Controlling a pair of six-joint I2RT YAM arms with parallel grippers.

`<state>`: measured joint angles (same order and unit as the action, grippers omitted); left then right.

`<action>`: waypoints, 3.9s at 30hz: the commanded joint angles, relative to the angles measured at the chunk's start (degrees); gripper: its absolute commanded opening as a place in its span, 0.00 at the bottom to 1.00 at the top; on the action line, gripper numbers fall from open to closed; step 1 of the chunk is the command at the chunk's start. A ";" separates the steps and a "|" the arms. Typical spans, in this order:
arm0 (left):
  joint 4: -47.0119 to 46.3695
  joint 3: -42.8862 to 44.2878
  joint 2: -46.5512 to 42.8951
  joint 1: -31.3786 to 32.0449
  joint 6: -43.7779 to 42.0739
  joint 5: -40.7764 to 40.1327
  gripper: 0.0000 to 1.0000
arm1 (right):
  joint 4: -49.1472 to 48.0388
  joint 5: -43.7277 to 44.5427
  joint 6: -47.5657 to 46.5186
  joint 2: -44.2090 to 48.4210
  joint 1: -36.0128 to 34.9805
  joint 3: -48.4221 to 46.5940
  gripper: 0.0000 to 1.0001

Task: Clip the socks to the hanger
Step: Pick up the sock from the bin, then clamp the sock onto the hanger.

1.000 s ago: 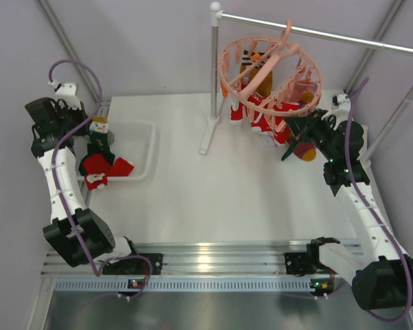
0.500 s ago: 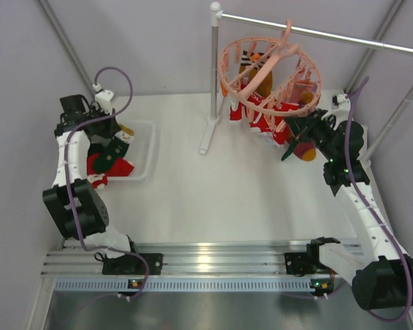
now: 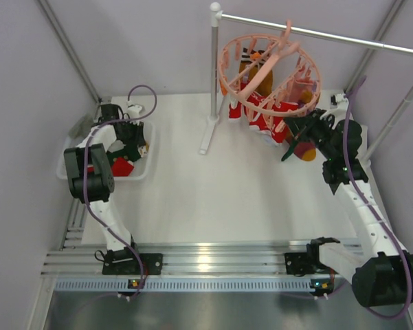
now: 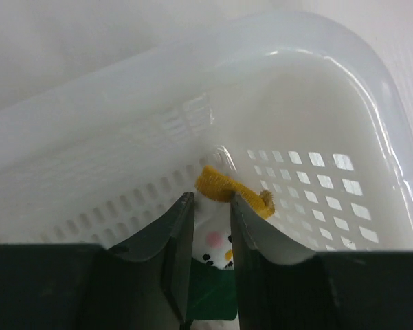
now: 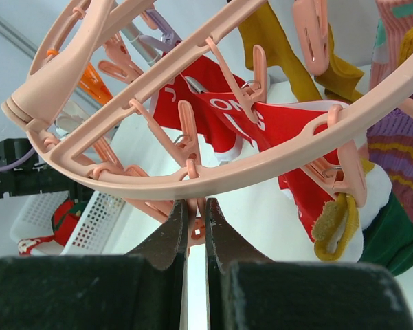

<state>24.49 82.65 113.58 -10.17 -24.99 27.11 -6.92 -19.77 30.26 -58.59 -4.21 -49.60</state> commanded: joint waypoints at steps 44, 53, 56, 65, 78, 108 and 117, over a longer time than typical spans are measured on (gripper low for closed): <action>11.26 5.58 0.95 -0.81 -20.10 2.51 0.06 | 0.41 0.08 -1.78 0.49 0.96 -3.30 0.00; 17.43 10.51 -13.02 -3.62 -15.44 16.02 0.00 | 0.15 -0.09 -1.08 0.14 1.04 -3.83 0.00; 17.00 10.60 -17.86 -3.54 -11.76 21.48 0.00 | -0.46 -0.36 -0.73 -0.12 1.13 -3.75 0.00; -2.28 3.14 -29.55 12.59 8.01 29.23 0.00 | -2.40 -1.33 1.64 -0.91 1.13 -3.57 0.00; -22.98 -2.41 -24.04 46.81 22.09 8.66 0.00 | -3.80 -1.94 6.03 -1.71 1.04 -3.39 0.00; -29.59 14.91 -4.51 52.98 32.20 7.07 0.00 | -2.13 -3.61 5.34 -1.09 1.13 -3.65 0.00; -29.76 15.87 -3.37 53.07 32.20 6.63 0.00 | -2.14 -3.87 5.07 -1.62 1.04 -4.01 0.00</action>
<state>-0.56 95.46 110.15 42.68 6.13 33.56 -7.25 -22.65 36.01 -60.29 -3.84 -50.70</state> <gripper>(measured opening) 0.032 0.043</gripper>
